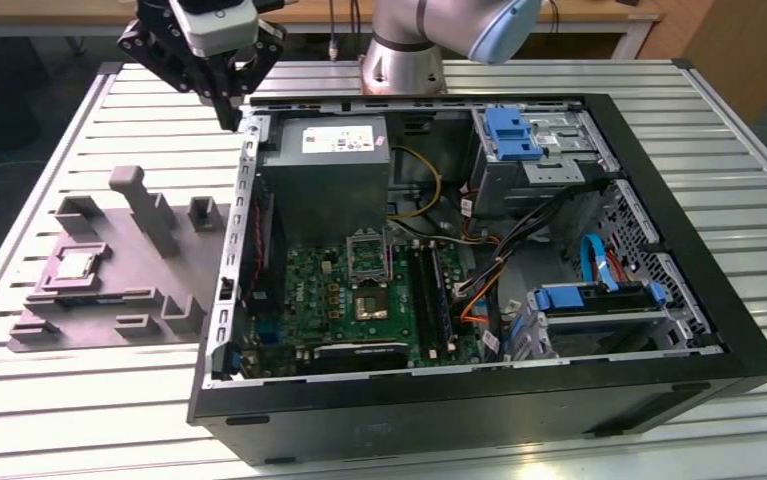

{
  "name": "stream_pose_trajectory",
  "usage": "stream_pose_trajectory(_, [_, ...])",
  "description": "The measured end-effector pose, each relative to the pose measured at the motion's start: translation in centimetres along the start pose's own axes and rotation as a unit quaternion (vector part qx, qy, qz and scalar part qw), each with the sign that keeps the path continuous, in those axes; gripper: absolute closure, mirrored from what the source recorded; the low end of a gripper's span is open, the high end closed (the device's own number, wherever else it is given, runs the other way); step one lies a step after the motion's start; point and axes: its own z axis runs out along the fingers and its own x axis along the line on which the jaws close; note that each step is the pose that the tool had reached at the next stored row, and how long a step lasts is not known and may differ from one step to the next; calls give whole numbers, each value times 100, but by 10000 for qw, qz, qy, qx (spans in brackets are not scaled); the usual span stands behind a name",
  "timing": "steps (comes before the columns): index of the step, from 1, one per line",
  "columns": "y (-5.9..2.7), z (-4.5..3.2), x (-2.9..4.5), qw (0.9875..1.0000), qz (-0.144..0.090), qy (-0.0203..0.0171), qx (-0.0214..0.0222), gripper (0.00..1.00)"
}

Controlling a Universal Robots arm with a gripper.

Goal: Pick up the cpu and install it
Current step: 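Reach for the cpu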

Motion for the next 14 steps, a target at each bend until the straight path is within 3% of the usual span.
stream_pose_trajectory(14, [-7, 1, 86, 10000, 0, 0, 0, 89])
